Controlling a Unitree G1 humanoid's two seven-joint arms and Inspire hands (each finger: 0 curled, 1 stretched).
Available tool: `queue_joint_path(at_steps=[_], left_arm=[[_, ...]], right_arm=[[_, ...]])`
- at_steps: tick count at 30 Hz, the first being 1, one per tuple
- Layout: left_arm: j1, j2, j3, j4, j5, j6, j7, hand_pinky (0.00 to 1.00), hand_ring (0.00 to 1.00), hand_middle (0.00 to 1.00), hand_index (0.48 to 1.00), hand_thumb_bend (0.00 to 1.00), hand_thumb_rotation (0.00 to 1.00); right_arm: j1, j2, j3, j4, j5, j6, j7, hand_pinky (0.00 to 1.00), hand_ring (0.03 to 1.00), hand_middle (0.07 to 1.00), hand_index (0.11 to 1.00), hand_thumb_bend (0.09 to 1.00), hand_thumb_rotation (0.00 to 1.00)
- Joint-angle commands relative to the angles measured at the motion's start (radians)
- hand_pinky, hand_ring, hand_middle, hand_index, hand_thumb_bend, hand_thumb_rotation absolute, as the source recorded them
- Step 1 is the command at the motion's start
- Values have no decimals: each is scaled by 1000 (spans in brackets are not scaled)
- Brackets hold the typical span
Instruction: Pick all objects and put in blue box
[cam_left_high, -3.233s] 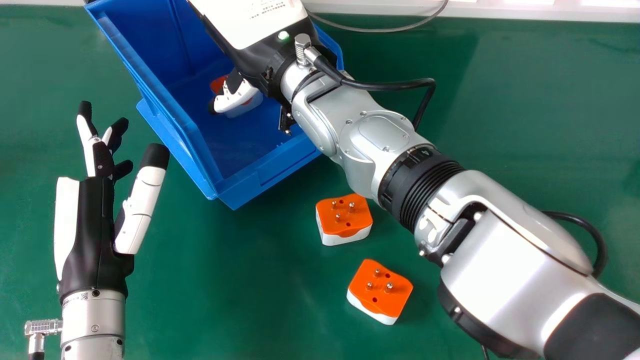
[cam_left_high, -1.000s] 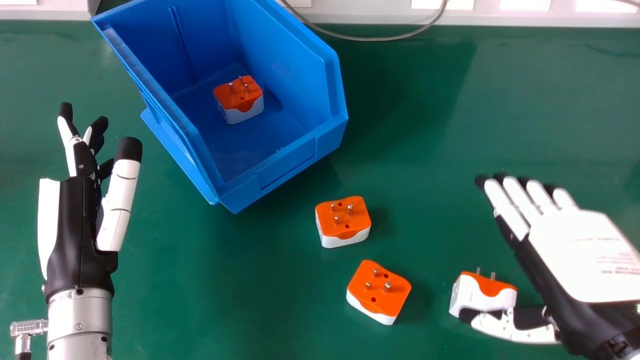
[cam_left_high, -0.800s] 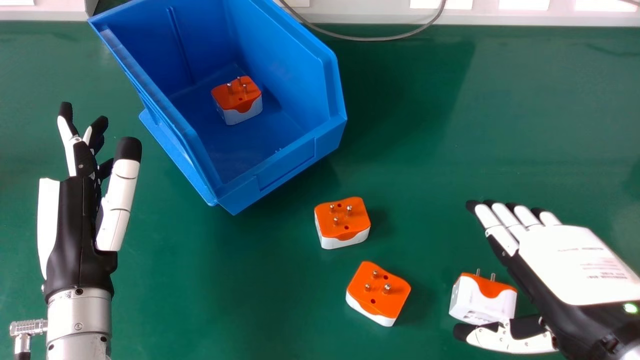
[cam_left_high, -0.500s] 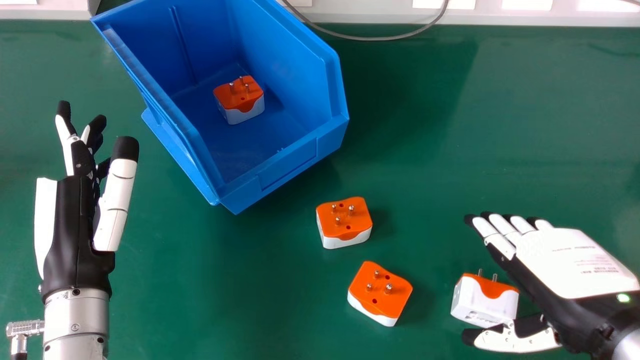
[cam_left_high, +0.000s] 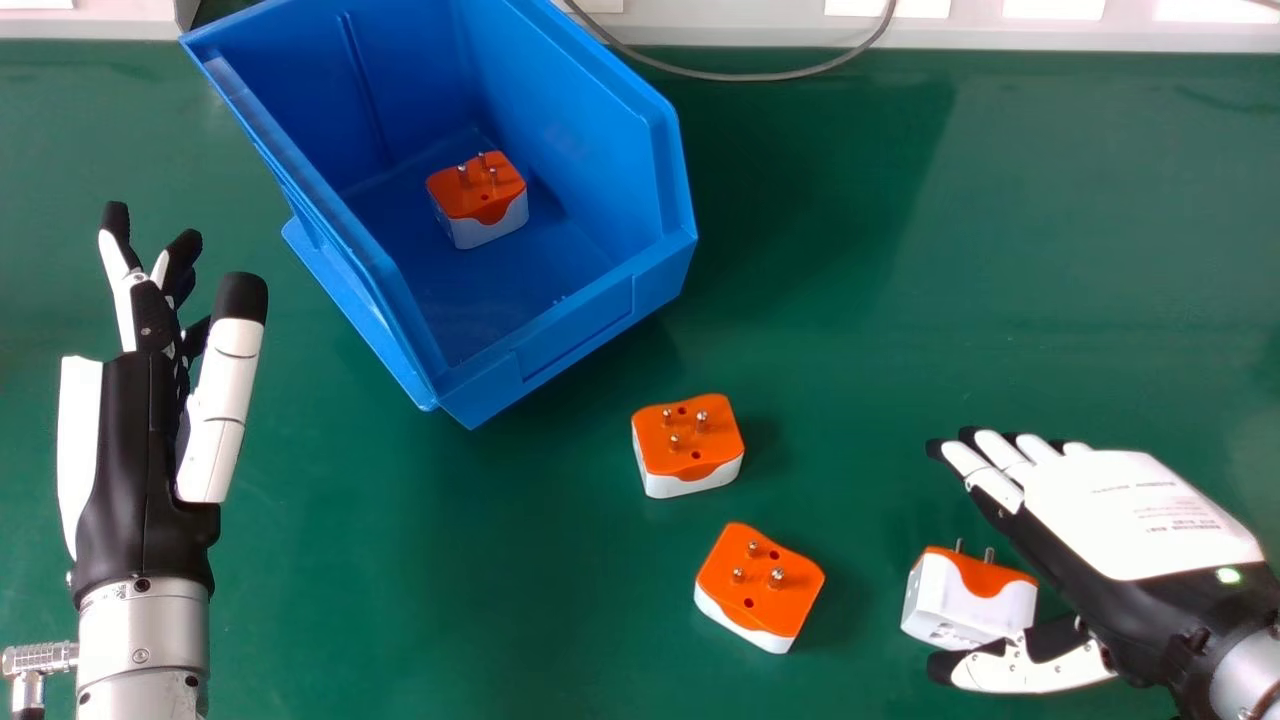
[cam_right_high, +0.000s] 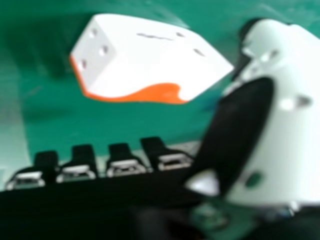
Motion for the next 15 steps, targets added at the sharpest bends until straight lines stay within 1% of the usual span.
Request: queue_joint_path(at_steps=[1,5,8,10,15], left_arm=[[-3,16,9,-30,-7,3,-2,886,964,957,958,747,1000],[0,16,13,-37,-10,9,-9,886,964,959,961,748,1000],[3,17,12,-48,-14,16,-13,886,964,960,962,748,1000],[4,18,13,-53,-16,20,-15,886,965,962,962,747,1000],[5,20,17,-57,-20,25,-21,886,965,963,963,743,1000]], right_arm=[[-9,-11,4,-17,-18,9,5,905,944,963,928,403,446],[-10,-13,11,-22,-28,15,15,894,937,951,914,398,433],[-14,-18,14,-20,-29,17,25,892,935,948,911,394,425],[-14,-19,13,-22,-25,16,30,890,933,945,909,383,399],[-14,-22,13,-22,-23,7,30,880,923,938,906,370,368]])
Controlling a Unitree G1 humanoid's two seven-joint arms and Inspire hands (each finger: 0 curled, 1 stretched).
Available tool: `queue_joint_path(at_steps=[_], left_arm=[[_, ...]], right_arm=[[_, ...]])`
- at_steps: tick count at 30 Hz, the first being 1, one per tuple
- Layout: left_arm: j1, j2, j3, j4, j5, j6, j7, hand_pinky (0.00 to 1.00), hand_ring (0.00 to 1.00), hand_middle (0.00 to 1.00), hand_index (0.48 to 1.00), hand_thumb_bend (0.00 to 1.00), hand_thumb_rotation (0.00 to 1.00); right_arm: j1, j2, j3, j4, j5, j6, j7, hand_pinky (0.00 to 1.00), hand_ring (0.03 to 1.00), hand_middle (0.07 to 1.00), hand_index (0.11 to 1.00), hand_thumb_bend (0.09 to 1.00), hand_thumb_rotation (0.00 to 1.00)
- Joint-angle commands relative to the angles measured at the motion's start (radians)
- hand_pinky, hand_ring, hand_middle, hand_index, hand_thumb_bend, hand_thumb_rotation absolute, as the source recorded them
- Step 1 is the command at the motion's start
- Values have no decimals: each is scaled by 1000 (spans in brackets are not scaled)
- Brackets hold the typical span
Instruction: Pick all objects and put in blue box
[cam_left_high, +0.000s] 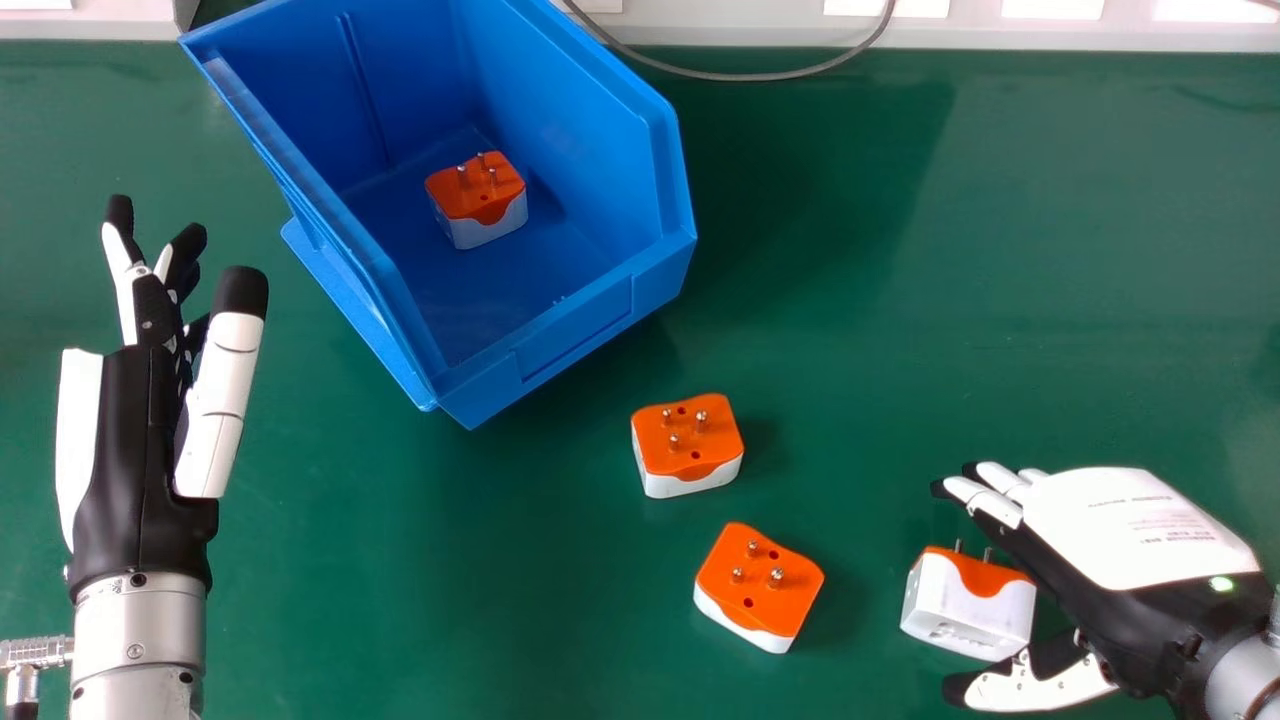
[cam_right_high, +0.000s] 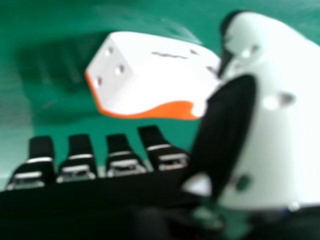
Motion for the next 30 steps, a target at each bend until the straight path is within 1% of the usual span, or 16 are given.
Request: queue_joint_path(at_steps=[1,4,9,14,16,24,30], left_arm=[[3,16,10,-28,-4,5,-1,886,965,963,963,742,1000],[1,16,12,-33,-5,13,-4,886,965,963,963,741,1000],[-1,15,12,-37,-7,23,-7,887,965,967,965,741,1000],[1,13,10,-57,-4,41,-8,890,967,971,970,731,1000],[0,12,9,-61,-4,46,-7,891,968,972,971,727,1000],[-5,15,8,-57,-4,50,-9,892,968,972,973,720,1000],[-10,20,11,-54,-5,55,-11,891,968,975,980,687,1000]], right_arm=[[-13,-19,-2,-20,1,-9,-4,875,920,936,905,367,360],[-17,-20,3,-16,-1,-9,-1,868,914,932,900,364,350],[-29,-27,14,-13,-12,-6,9,860,911,927,895,353,347],[-55,-19,35,3,-26,15,22,838,890,906,874,348,352],[-61,-19,41,3,-29,23,26,831,885,902,870,348,353],[-92,-13,81,35,-68,47,21,826,884,901,866,349,352],[-107,-19,99,52,-83,52,17,822,879,895,863,351,352]])
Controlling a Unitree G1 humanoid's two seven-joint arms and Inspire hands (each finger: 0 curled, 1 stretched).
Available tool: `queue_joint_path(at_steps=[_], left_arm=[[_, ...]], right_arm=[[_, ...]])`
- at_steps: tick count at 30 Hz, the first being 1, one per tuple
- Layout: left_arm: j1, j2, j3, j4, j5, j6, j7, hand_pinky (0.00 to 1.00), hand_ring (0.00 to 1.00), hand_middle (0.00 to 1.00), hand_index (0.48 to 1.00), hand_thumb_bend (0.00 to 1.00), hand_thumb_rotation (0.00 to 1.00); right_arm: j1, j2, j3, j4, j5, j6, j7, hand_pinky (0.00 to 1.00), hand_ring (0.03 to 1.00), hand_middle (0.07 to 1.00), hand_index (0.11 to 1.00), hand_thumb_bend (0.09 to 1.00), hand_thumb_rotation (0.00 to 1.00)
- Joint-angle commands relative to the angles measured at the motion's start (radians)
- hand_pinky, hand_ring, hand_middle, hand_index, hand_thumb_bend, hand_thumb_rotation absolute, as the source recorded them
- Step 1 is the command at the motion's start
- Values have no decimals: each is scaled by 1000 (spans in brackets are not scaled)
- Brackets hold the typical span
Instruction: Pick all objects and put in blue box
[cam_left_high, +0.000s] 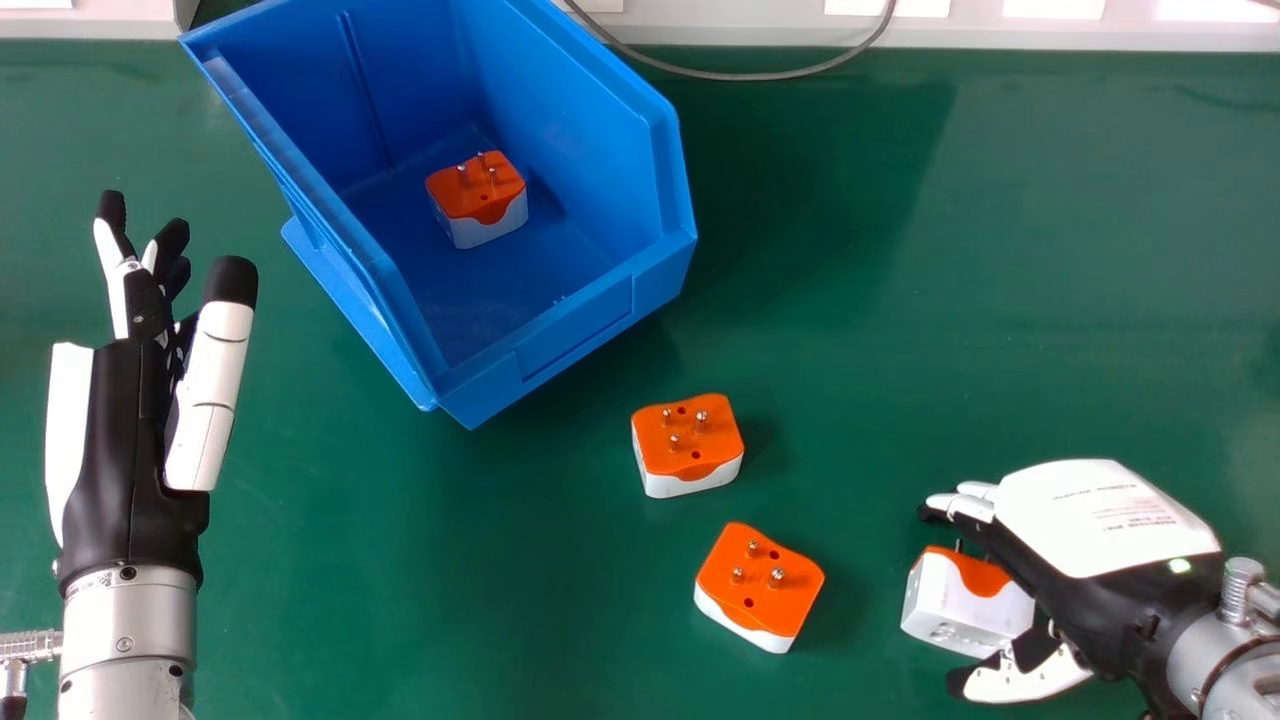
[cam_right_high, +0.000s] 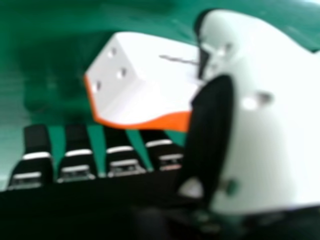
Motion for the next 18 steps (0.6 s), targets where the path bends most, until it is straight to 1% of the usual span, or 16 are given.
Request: queue_joint_path(at_steps=[1,4,6,9,12,13,14,15,16,17,18], left_arm=[[-8,16,6,-20,-2,-4,-4,891,968,975,980,683,1000],[-5,15,4,-29,1,-1,-3,891,968,976,981,677,1000],[-5,17,4,-29,2,-1,-4,892,969,976,981,677,1000],[-8,20,5,-26,3,0,-4,894,970,977,981,676,1000],[-10,22,6,-25,5,0,-4,894,970,977,981,675,1000],[-11,23,6,-25,5,0,-3,894,970,977,981,673,1000],[-12,24,5,-24,6,1,-2,894,970,977,981,673,1000],[-12,24,4,-25,7,1,-1,894,970,977,981,672,1000],[-13,25,3,-26,9,3,0,894,970,976,981,672,1000],[-13,25,3,-26,10,3,1,894,970,976,981,672,1000],[-14,25,2,-26,11,5,2,894,970,976,981,672,1000]], right_arm=[[-17,-8,1,1,-9,3,-7,820,877,892,862,351,351],[-21,-7,6,6,-16,3,-12,803,865,880,852,352,347],[-26,-6,9,11,-20,2,-17,792,858,874,845,351,340],[-41,-1,17,26,-22,0,-32,744,824,850,820,343,290],[-53,8,25,35,-24,5,-45,732,815,845,814,341,277],[-59,13,28,40,-25,10,-48,648,755,799,771,329,203],[-63,18,31,44,-28,16,-51,598,713,763,733,334,152],[-66,22,34,46,-33,21,-54,581,698,751,720,336,133],[-68,26,37,49,-35,26,-59,528,642,700,638,391,132],[-70,30,39,52,-37,33,-63,475,582,639,583,431,105],[-73,35,42,57,-38,39,-69,475,582,639,583,431,105]])
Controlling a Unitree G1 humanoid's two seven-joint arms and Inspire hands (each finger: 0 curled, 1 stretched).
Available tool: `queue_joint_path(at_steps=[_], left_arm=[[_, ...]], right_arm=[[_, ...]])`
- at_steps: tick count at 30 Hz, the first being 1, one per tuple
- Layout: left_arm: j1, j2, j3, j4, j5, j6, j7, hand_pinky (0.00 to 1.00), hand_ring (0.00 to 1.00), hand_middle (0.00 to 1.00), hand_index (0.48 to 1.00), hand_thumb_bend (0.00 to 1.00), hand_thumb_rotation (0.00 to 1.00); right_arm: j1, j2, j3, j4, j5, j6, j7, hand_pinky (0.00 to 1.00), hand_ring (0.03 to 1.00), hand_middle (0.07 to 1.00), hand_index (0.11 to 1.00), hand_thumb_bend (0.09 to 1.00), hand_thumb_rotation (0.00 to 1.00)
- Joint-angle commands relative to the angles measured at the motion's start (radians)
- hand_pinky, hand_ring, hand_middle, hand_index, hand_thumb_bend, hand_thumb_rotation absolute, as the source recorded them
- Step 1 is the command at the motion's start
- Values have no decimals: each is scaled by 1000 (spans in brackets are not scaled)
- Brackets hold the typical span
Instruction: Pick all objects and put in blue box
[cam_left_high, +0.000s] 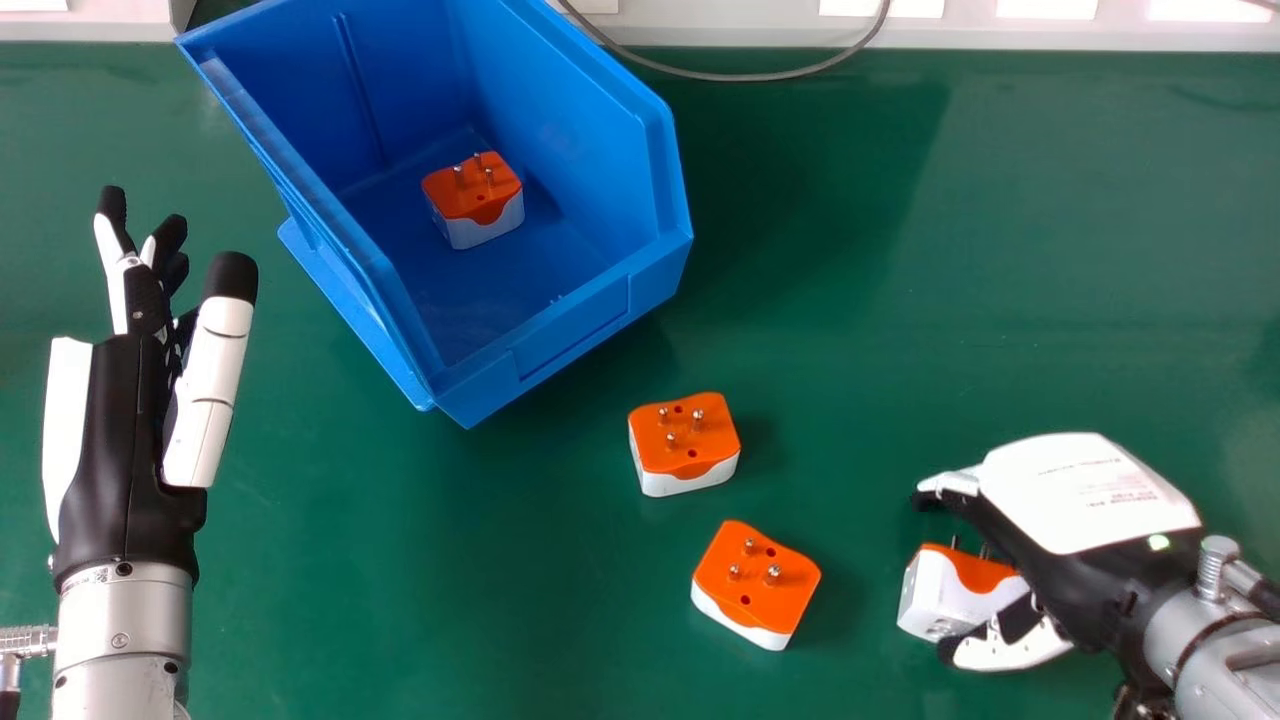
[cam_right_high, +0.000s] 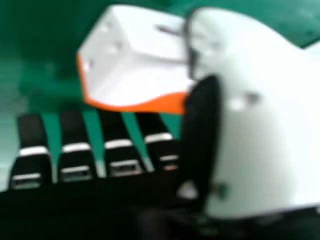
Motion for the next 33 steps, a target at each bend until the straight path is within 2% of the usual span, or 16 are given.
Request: queue_joint_path(at_steps=[1,4,8,17,23,28,33], left_arm=[[-13,11,2,-22,9,1,5,894,970,976,981,672,1000],[-18,14,2,-14,8,1,5,894,970,976,981,672,1000],[-24,17,3,-8,6,2,5,894,970,976,981,671,1000],[-27,16,1,-13,7,12,6,894,970,976,981,673,1000],[-27,18,3,-8,6,8,6,894,970,976,981,697,1000],[-21,20,7,-11,1,5,3,894,970,976,981,705,1000],[-18,18,5,-9,5,-3,6,894,970,976,981,684,1000]], right_arm=[[-9,14,7,15,-11,20,-13,452,554,610,562,448,84],[-22,31,18,35,-22,37,-35,313,437,509,504,495,21],[-32,36,32,59,-34,44,-69,269,404,486,490,506,7],[-50,22,34,71,0,33,-63,244,368,464,493,508,0],[-39,31,15,40,31,43,-58,243,359,457,498,507,0],[7,40,-15,-104,52,85,-1,245,353,451,502,505,0],[66,58,-64,-334,84,126,86,264,357,452,523,504,0]])
